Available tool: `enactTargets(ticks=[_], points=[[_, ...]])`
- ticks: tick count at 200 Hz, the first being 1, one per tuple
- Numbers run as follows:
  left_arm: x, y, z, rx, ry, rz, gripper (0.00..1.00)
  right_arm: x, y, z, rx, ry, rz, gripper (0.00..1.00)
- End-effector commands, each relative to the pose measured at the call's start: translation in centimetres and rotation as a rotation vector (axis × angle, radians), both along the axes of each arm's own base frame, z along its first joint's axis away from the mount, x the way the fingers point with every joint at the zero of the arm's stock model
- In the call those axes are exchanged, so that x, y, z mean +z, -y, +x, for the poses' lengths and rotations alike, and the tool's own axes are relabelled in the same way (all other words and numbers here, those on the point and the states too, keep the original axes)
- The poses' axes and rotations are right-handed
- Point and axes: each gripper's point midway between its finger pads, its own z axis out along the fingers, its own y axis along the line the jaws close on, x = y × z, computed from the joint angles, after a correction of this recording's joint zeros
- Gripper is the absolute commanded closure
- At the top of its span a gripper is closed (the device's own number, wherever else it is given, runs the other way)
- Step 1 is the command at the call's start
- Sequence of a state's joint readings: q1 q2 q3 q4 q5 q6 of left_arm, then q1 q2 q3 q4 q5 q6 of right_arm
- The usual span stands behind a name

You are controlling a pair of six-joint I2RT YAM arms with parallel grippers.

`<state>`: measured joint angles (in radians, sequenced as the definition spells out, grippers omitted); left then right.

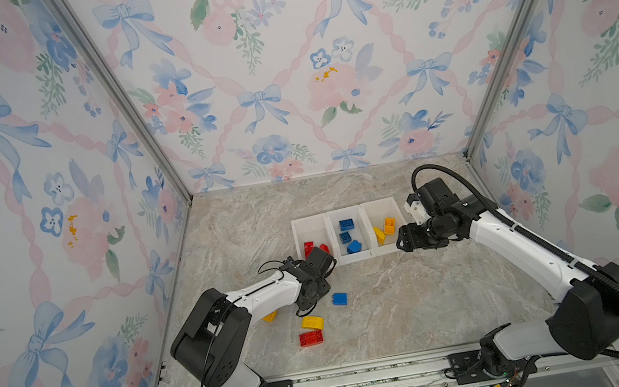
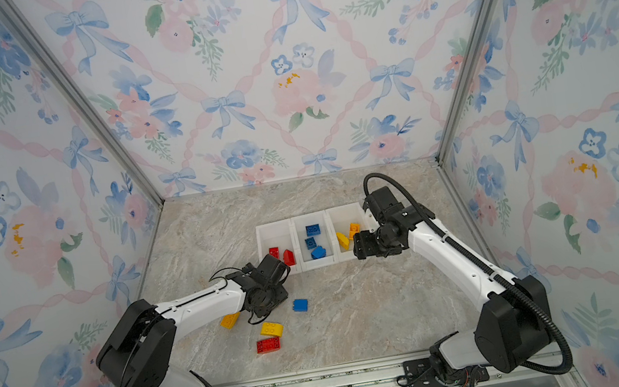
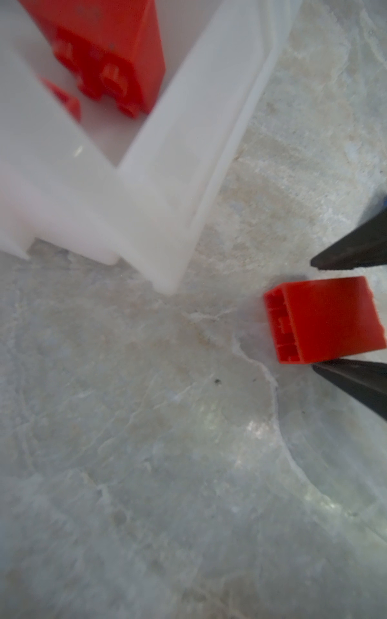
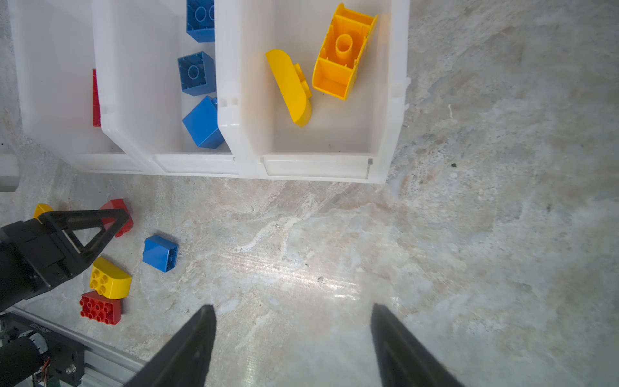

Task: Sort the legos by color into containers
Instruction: 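Lower the left gripper onto a red tall brick and close while the right withdraws, then carry the red tall brick with the left gripper over the red-brick compartment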

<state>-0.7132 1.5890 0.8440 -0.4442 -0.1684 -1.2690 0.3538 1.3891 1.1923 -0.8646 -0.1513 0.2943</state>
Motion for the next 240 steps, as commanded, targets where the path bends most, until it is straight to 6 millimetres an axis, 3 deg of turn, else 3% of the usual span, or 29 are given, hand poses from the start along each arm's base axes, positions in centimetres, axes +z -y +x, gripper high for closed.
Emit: enactTargets(ticks=[1,55,93,189,240], points=[[-1.5,-0.5,-1.0,0.003,-0.056,0.039,0.60,-0.6,0.4,-0.6,0.011,-0.033,-0.002,0.24],[-0.9,-0.4,-1.2,0.006,-0.041,0.042,0.72,-0.8,0.5,-0.1,0.009,-0.040,0.009,0.24],[0.6,-0.1,-1.1,-0.002,-0.003,0.039,0.76,-0.9,0.5,0.1,0.008,-0.043,0.016,0.24],[8.5,2.5,1.4,-0.053,0.209,0.060,0.79,-0.9,0.5,0.7,0.006,-0.053,0.032,0.24],[11.8,3.5,4.6,-0.061,0.304,0.071,0.79,-0.8,0.4,0.8,-0.001,-0.054,0.044,0.24]])
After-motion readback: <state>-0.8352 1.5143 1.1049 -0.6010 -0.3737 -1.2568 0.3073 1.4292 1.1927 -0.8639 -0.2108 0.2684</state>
